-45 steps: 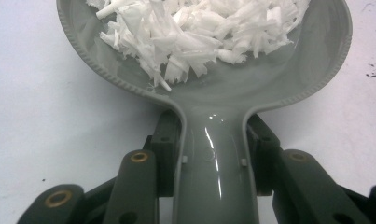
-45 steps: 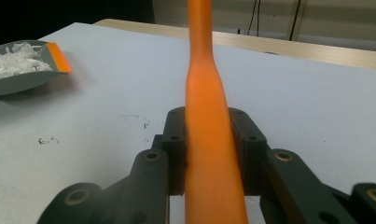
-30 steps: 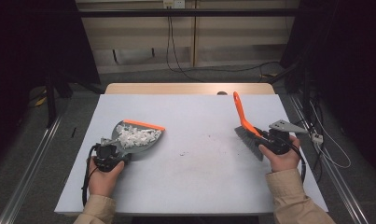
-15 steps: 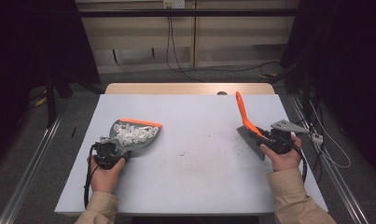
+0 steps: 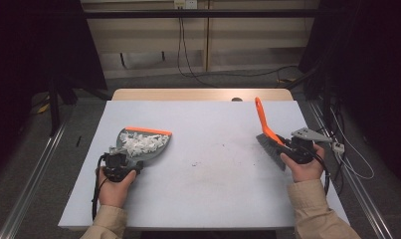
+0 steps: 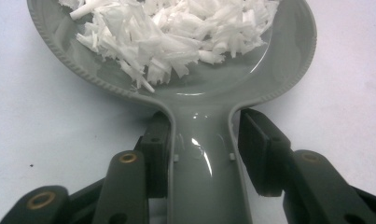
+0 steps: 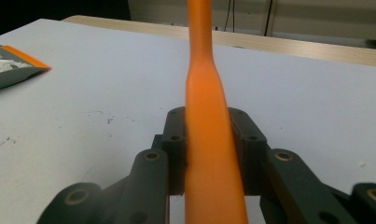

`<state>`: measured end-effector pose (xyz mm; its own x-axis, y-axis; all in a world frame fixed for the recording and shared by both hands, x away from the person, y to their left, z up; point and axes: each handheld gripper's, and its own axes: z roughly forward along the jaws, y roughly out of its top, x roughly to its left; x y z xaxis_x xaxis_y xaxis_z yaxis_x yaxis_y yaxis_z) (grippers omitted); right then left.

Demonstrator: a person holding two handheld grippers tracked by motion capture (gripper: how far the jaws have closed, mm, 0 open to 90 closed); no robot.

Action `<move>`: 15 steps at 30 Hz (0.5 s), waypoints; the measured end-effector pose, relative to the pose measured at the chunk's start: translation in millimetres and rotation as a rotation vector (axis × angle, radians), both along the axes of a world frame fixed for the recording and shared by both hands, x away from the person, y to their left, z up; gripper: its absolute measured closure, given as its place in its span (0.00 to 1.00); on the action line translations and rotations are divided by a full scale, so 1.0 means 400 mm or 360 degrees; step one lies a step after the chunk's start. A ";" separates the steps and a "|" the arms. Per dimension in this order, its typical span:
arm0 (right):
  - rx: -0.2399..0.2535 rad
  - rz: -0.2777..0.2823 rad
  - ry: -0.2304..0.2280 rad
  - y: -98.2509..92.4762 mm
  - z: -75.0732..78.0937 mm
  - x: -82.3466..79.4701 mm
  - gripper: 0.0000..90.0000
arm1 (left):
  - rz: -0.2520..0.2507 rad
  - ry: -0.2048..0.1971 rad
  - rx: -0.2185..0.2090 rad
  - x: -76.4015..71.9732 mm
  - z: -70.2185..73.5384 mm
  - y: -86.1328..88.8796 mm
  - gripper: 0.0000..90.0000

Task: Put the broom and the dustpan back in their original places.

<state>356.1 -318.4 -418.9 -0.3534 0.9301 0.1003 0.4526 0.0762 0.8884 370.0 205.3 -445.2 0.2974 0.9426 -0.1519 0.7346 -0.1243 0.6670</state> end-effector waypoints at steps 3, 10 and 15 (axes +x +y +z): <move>-0.0003 -0.0015 -0.0002 -0.005 0.001 0.002 0.79 | -0.0018 0.0002 0.0004 -0.001 0.001 0.001 0.61; -0.0047 -0.0083 0.0003 -0.021 -0.006 0.000 0.79 | -0.0029 0.0002 -0.0016 -0.002 0.001 -0.002 0.59; -0.0071 -0.0129 0.0011 -0.040 -0.010 -0.005 0.79 | -0.0036 -0.0008 -0.0035 -0.003 0.002 -0.002 0.59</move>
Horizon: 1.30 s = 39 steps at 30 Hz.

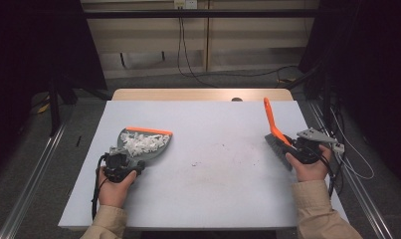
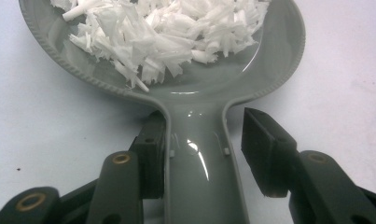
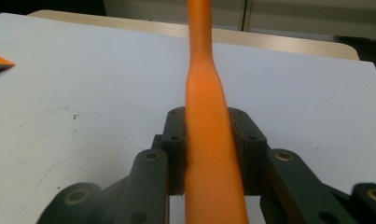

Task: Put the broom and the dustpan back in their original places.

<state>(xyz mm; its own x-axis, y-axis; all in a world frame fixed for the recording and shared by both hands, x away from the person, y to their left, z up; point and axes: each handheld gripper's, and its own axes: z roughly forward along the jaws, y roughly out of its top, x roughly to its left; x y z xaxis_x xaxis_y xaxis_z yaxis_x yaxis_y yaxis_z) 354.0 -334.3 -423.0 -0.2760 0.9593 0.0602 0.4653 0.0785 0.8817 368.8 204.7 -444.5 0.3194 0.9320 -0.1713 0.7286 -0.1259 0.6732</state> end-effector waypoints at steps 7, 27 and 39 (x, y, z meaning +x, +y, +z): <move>-0.0035 -0.0064 0.0013 -0.014 -0.012 -0.003 0.79 | -0.0017 0.0004 -0.0004 -0.003 0.003 0.000 0.59; -0.0063 -0.0119 0.0046 0.004 -0.039 0.005 0.76 | -0.0073 -0.0010 -0.0060 0.004 -0.001 -0.010 0.49; 0.0024 -0.0105 0.0062 0.023 -0.048 0.012 0.72 | -0.0087 -0.0014 -0.0069 0.005 -0.003 -0.015 0.48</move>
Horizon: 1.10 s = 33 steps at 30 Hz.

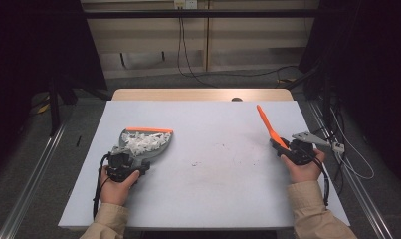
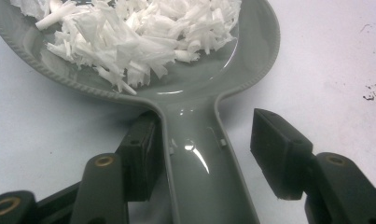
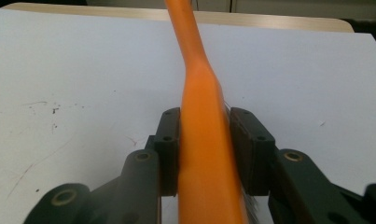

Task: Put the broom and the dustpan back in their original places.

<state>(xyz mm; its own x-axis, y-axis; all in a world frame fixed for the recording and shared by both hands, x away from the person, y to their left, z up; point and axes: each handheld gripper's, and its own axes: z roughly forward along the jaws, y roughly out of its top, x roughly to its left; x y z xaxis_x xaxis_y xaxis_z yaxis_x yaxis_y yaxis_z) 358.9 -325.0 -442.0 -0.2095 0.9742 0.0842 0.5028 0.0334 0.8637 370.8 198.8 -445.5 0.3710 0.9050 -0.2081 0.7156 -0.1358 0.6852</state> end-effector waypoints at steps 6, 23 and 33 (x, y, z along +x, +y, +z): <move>0.0031 0.0004 0.0007 0.013 -0.006 0.009 0.70 | -0.0021 0.0005 -0.0006 -0.004 -0.001 -0.003 0.47; 0.0043 0.0003 0.0008 0.046 -0.016 0.032 0.64 | -0.0033 0.0007 -0.0017 -0.009 0.002 -0.002 0.45; 0.0024 0.0008 0.0009 0.068 -0.022 0.046 0.61 | -0.0044 0.0008 -0.0020 -0.011 0.003 -0.004 0.41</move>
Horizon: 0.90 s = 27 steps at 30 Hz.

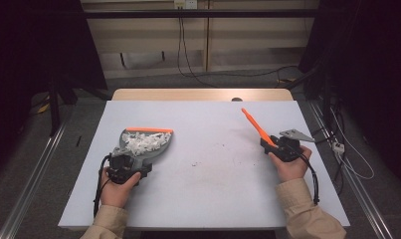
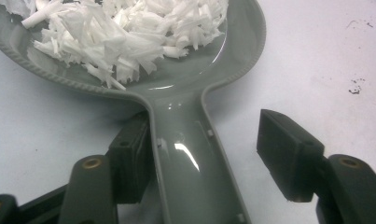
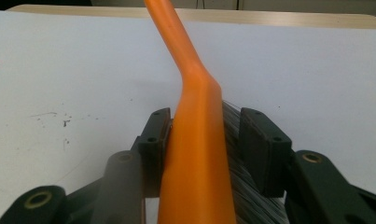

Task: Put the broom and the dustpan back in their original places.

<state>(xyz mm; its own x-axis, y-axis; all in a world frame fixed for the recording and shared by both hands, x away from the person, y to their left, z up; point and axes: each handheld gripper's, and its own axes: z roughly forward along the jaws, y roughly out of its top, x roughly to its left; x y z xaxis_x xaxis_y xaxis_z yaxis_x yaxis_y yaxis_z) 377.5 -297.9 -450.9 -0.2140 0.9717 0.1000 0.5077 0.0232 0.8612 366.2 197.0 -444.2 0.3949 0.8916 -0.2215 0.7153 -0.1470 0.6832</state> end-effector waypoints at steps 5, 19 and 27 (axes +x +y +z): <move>-0.0022 0.0030 -0.0005 0.012 -0.007 0.008 0.54 | 0.0007 -0.0039 0.0021 -0.003 0.002 -0.001 0.32; 0.0040 0.0111 0.0008 0.017 -0.001 0.006 0.25 | 0.0011 -0.0164 0.0003 -0.020 0.016 0.009 0.10; 0.0048 0.0129 0.0032 0.011 0.005 -0.008 0.21 | -0.0036 -0.0241 -0.0043 -0.023 0.029 0.014 0.10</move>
